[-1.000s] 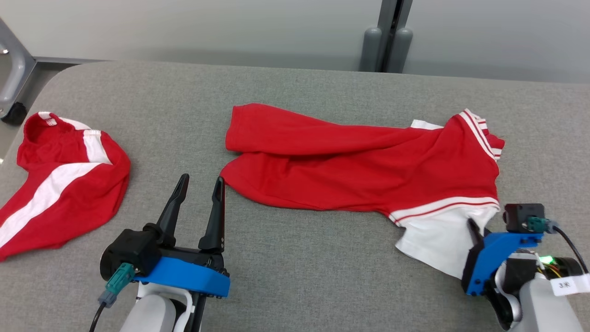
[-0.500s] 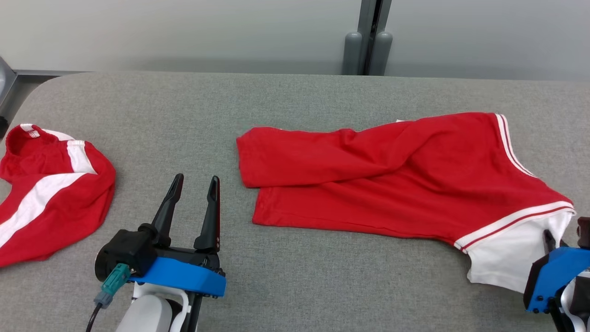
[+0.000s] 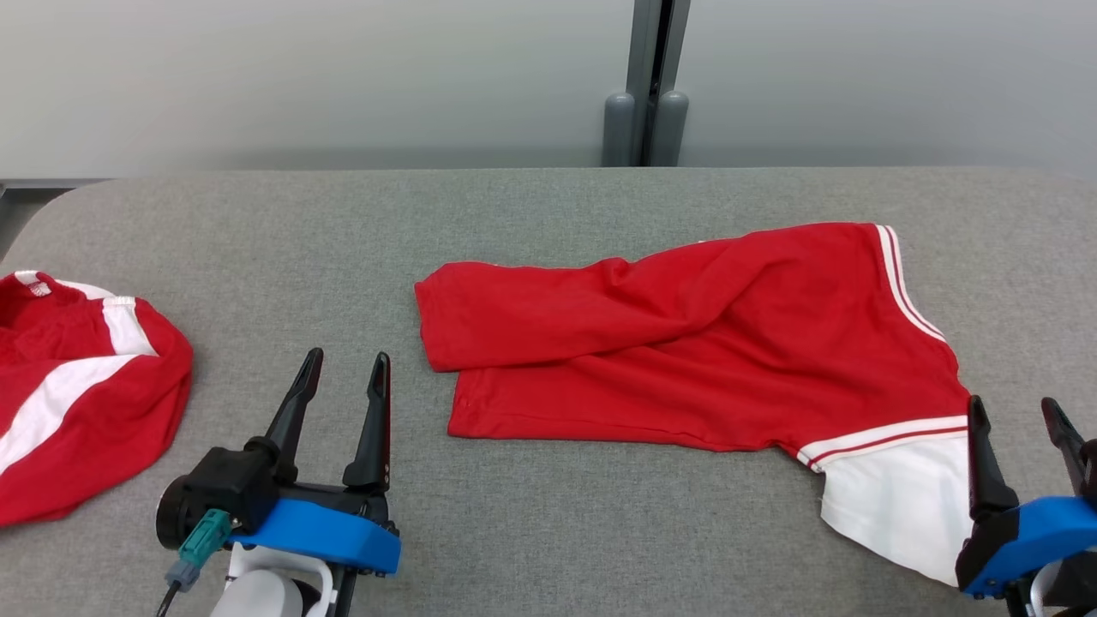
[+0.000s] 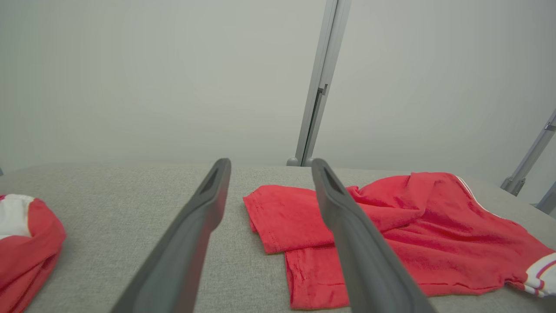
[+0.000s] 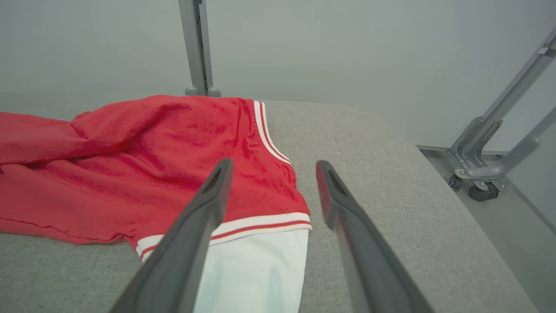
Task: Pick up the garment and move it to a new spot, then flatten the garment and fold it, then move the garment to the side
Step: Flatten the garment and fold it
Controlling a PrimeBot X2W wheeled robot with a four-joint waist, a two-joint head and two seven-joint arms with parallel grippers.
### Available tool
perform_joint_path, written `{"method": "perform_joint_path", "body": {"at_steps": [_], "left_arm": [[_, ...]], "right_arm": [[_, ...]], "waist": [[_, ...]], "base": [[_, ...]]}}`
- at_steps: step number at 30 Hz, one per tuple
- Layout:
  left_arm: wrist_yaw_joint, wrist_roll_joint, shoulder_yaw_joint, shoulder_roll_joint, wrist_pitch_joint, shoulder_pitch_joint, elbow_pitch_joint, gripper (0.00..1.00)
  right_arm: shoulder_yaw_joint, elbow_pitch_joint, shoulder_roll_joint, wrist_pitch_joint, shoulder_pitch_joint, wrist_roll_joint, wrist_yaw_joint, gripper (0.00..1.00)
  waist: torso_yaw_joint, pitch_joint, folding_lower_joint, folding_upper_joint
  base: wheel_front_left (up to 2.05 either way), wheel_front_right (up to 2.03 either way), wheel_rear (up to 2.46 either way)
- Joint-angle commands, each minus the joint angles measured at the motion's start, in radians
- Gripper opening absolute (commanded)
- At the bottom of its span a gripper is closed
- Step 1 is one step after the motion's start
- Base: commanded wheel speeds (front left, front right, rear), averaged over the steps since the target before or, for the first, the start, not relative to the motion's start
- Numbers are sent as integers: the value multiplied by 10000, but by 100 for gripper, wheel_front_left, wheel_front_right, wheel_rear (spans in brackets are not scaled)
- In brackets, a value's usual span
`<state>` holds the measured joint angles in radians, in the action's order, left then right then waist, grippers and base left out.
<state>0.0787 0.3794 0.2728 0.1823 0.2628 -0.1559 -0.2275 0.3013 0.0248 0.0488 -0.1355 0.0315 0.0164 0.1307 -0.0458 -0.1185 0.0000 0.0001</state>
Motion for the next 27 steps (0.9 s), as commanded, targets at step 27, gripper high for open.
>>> {"method": "perform_joint_path", "body": {"at_steps": [27], "left_arm": [[-476, -194, -1107, 38, 28, 1869, -166, 100]], "right_arm": [[-1462, 498, 33, 2516, -926, -1036, 1, 100]], "waist": [[521, 1374, 0, -1]], "base": [[0, 0, 0]]}}
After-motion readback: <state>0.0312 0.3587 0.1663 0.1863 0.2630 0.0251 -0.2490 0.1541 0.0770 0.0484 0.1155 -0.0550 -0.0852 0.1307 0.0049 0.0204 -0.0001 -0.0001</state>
